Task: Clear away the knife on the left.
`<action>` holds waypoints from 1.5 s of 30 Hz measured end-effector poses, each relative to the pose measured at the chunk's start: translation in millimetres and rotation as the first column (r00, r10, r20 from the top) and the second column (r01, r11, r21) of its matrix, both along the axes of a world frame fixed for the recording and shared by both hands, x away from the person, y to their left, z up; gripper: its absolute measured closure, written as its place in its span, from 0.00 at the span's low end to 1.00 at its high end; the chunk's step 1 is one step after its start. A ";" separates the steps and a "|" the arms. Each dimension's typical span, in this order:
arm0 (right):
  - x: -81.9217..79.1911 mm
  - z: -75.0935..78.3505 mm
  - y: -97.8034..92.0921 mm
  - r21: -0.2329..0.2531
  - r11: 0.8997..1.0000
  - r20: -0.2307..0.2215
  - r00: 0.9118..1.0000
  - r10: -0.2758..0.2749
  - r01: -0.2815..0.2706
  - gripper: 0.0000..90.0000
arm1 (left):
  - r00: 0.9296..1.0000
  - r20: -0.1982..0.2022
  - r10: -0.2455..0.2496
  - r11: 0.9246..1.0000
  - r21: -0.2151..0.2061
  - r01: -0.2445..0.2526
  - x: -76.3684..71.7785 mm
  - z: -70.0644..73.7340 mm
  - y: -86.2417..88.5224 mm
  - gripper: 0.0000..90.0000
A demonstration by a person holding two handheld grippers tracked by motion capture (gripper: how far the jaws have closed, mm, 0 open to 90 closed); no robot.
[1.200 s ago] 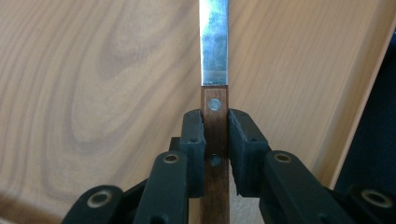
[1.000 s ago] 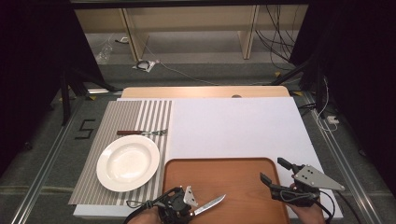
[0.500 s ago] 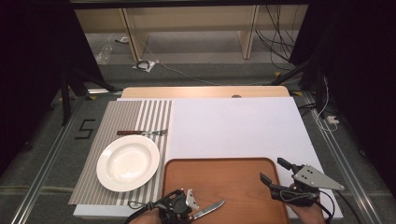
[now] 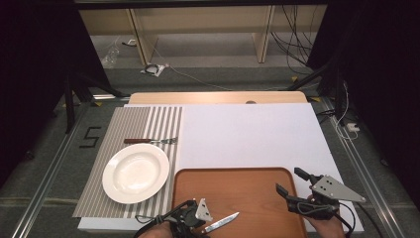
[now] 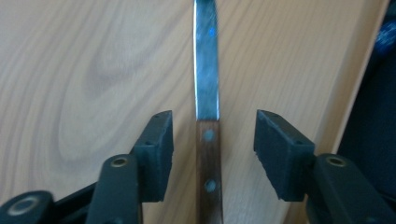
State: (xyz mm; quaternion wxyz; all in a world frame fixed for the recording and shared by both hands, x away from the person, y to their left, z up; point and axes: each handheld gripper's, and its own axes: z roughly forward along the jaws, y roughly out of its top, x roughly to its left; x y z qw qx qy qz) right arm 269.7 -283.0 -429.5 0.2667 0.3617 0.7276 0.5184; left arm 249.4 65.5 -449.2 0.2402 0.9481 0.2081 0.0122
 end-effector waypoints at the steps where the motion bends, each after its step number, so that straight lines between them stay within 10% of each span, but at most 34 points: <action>1: -0.1 0.0 0.0 0.000 1.000 0.001 1.000 0.000 0.000 0.24 | 1.000 0.004 -0.002 1.000 -0.011 0.002 -0.7 0.8 -0.5 0.61; 14: -0.2 0.0 -0.3 -0.002 1.000 0.001 1.000 0.000 0.000 0.24 | 0.999 0.025 -0.040 0.999 -0.018 0.040 -6.7 -5.8 -9.4 0.94; 45: -0.7 0.0 0.0 -0.003 1.000 0.002 1.000 0.002 -0.002 0.24 | 0.999 0.032 0.018 1.000 -0.014 -0.018 5.6 -18.2 -0.7 0.99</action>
